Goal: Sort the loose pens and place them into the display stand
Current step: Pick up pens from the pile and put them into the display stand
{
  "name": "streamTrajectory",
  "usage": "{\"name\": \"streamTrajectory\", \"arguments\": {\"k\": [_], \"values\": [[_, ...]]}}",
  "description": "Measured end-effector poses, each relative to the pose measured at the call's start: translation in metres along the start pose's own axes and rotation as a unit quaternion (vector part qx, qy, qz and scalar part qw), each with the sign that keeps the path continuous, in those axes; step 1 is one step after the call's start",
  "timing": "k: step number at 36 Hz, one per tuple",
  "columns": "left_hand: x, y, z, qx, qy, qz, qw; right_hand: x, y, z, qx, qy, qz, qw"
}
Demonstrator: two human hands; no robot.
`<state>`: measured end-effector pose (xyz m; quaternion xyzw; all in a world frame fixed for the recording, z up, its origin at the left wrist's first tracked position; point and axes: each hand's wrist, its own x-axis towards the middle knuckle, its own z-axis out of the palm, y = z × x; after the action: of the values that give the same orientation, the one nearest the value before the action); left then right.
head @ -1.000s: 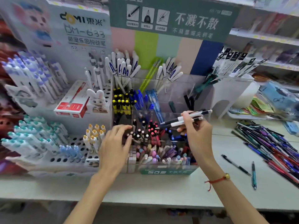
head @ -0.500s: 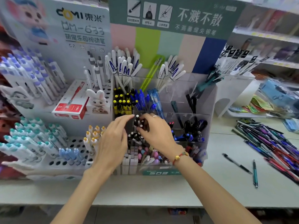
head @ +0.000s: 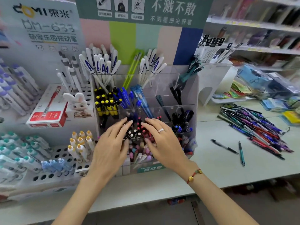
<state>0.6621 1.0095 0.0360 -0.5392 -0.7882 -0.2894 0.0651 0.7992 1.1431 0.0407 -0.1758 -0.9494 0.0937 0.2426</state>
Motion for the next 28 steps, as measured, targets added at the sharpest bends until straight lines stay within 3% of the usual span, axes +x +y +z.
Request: {"name": "streamTrajectory", "arguments": {"k": [4,7,11,16,21,28], "values": [[0.010,0.034,-0.003,-0.043,0.051,0.025,0.997,-0.027,0.020,-0.035,0.036,0.075,0.060,0.995],[0.029,0.072,0.004,-0.063,0.038,0.070,0.995,-0.053,0.046,-0.069,0.060,0.032,0.146,0.987],[0.059,0.135,0.032,-0.073,-0.033,0.117,0.990,-0.087,0.108,-0.109,0.056,-0.106,0.285,0.951],[0.094,0.211,0.097,-0.046,-0.176,0.144,0.973,-0.132,0.211,-0.136,0.000,-0.220,0.388,0.895],[0.124,0.262,0.196,0.027,-0.275,0.139,0.951,-0.180,0.318,-0.138,-0.041,-0.243,0.456,0.855],[0.131,0.267,0.319,0.069,-0.400,0.097,0.909,-0.219,0.418,-0.131,-0.140,-0.238,0.449,0.850]]}}
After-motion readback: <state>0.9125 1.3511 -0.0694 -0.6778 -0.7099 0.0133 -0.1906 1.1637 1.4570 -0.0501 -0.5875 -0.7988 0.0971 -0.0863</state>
